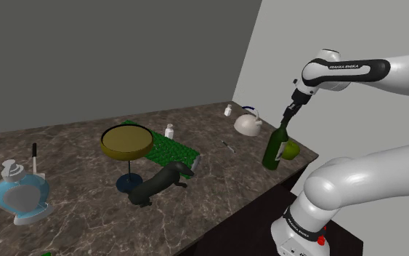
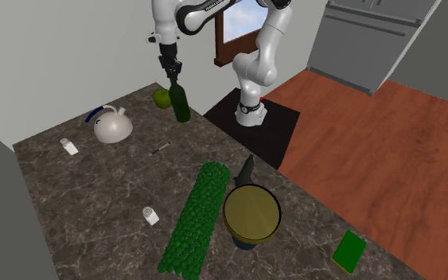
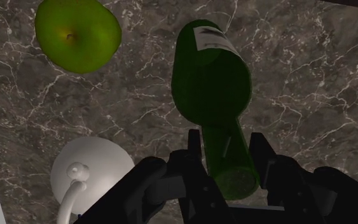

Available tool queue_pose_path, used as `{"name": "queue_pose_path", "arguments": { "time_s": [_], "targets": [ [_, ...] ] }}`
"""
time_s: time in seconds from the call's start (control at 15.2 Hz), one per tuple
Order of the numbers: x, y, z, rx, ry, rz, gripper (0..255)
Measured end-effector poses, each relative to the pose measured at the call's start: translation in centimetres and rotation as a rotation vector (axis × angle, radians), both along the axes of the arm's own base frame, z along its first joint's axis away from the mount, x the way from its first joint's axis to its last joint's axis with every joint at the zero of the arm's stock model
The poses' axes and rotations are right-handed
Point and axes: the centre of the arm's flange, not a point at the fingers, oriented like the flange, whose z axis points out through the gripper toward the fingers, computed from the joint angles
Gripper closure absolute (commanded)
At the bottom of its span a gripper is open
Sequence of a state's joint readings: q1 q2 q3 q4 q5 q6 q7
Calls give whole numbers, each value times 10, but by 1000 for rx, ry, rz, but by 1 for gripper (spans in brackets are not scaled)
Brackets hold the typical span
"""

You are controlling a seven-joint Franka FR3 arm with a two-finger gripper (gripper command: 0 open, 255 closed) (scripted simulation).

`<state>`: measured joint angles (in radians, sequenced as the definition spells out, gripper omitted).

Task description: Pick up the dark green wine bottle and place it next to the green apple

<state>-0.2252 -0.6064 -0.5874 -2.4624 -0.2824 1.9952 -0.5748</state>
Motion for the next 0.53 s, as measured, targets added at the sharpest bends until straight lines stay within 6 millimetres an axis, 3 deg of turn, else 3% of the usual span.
{"name": "queue_pose_path", "arguments": {
  "time_s": [0.4, 0.46, 0.53],
  "targets": [
    [0, 1, -5, 0, 0, 0, 255],
    [0, 1, -5, 0, 0, 0, 0],
    [0, 1, -5, 0, -1, 0, 0]
  ]
}}
